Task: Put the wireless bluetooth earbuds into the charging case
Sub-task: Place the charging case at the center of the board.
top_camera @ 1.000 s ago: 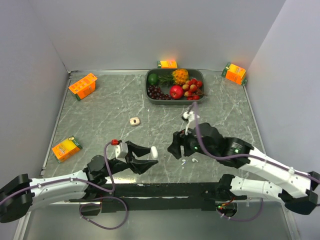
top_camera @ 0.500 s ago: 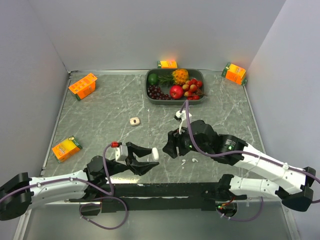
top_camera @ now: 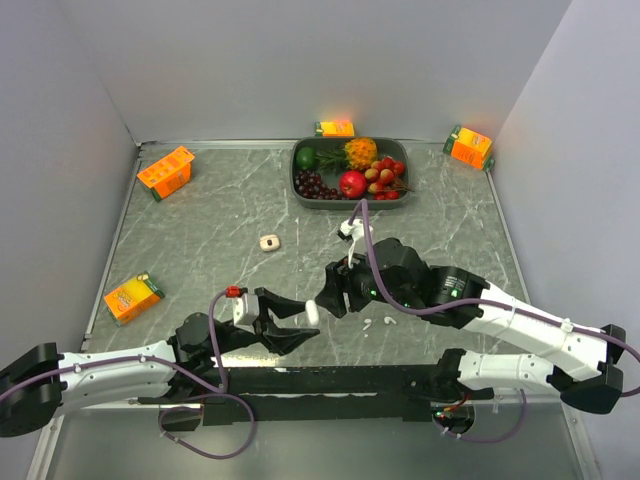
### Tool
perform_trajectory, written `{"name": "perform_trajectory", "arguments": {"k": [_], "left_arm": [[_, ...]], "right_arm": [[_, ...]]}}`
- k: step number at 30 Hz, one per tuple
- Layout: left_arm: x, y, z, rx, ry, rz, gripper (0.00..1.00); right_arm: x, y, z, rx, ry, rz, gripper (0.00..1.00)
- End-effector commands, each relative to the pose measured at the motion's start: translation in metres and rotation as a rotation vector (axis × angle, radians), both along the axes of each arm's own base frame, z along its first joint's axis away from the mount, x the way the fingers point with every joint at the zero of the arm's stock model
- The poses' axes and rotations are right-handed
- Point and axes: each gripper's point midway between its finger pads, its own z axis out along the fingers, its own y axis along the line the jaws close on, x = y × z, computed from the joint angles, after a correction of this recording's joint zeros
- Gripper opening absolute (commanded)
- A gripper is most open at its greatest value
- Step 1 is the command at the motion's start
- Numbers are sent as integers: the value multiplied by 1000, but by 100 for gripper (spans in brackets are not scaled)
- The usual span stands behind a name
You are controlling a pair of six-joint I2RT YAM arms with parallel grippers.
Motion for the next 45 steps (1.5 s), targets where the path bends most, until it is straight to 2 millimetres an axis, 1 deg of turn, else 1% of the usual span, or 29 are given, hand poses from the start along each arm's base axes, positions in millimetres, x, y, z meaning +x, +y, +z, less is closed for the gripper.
{"name": "perform_trajectory", "arguments": {"k": [1,3,7,12,14,18,22,28,36,41,45], "left_arm": [[-1,-1,27,-61,-42,3,1],[-1,-1,26,-61,-43,4,1],[0,1,26,-64,-40,12,1],[0,2,26,-67,-38,18,1],[0,4,28,-74,-39,21,1],[-1,6,29,-77,-42,25,1],[-3,7,28,-78,-44,19,1],[-5,6,27,-72,-49,9,1],[-6,5,28,-73,-54,6,1],[-6,5,29,-74,-54,6,1],[-5,4,26,-62,-49,6,1]], "right_arm": [[-7,13,27,66,-34,46,65],[-7,14,26,60,-33,44,65],[-6,11,32,68,-51,29,66],[-2,1,37,69,-63,-19,66],[0,-4,34,62,-67,-40,66],[-2,-8,24,45,-49,-47,66],[-4,-5,16,37,-31,-36,66],[-8,2,9,22,-8,-4,66],[-12,8,11,20,-3,24,66],[-19,13,13,18,1,53,66],[-23,18,18,27,-5,71,66]]}}
